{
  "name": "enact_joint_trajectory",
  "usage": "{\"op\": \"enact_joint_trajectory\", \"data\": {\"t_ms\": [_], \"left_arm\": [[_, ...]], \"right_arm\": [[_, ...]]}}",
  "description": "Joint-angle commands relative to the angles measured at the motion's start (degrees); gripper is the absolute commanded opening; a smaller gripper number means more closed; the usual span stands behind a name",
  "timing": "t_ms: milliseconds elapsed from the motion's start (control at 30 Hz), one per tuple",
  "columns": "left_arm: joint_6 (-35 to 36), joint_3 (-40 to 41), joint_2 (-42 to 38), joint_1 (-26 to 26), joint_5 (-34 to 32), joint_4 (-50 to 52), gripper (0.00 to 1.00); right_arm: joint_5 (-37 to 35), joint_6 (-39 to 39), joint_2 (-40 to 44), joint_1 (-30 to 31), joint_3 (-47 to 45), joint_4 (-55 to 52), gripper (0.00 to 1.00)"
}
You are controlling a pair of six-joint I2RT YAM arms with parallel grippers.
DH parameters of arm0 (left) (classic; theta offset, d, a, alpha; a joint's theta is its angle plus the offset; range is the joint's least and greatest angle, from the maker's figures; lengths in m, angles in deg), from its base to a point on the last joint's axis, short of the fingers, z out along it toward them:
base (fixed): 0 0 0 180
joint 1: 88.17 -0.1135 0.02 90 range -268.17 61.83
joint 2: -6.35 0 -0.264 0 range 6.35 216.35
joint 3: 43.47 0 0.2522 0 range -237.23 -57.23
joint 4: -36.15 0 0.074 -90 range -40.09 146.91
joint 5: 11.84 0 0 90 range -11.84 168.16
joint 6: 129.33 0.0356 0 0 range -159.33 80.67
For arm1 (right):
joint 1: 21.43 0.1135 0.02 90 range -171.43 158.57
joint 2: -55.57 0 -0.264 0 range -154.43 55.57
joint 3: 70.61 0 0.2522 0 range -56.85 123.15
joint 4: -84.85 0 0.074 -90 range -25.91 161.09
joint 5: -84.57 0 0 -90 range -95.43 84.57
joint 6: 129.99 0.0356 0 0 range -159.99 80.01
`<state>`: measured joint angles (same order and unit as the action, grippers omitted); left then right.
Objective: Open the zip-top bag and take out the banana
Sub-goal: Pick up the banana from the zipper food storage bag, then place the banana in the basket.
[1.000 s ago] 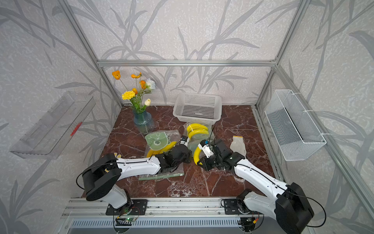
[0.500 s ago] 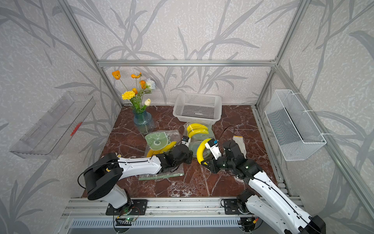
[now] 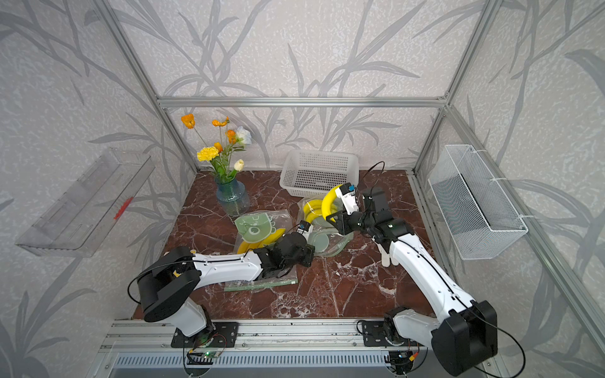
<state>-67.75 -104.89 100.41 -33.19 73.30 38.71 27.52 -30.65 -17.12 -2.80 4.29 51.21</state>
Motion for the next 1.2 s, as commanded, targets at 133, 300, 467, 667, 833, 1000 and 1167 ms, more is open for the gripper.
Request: {"op": "enact_joint_trajectory", "data": {"t_ms": [133, 300, 467, 667, 833, 1000, 1167], "left_arm": [[2.3, -1.2, -0.2, -0.2, 1.5, -1.0, 0.0], [2.6, -1.4, -0.2, -0.2, 1.5, -1.1, 0.0], [3.0, -2.2, 0.3, -0.2, 2.1, -0.7, 0.0], [3.5, -2.7, 0.7, -0.1, 2.0, -0.2, 0.0], [3.3, -2.9, 1.2, -0.2, 1.9, -0.6, 0.0], [3.1, -2.8, 1.5, -0.2, 1.7, -0.8, 0.0], [2.8, -2.1, 1.2, -0.2, 1.1, -1.0, 0.0]], "right_arm": [[-4.2, -3.9, -14.9, -1.3, 13.8, 1.8, 0.15], [-7.7, -4.8, -29.0, -2.1, 25.8, -0.7, 0.14], [-9.3, -7.4, -45.2, -3.0, 43.7, -10.8, 0.13], [-10.9, -3.3, -54.6, -4.4, 51.9, -11.9, 0.12], [-10.9, 0.3, -59.1, -5.7, 55.5, -13.3, 0.12], [-10.2, -0.9, -64.2, -5.9, 62.3, -19.3, 0.16], [-10.1, -1.6, -67.9, -6.1, 67.8, -24.2, 0.22]]}}
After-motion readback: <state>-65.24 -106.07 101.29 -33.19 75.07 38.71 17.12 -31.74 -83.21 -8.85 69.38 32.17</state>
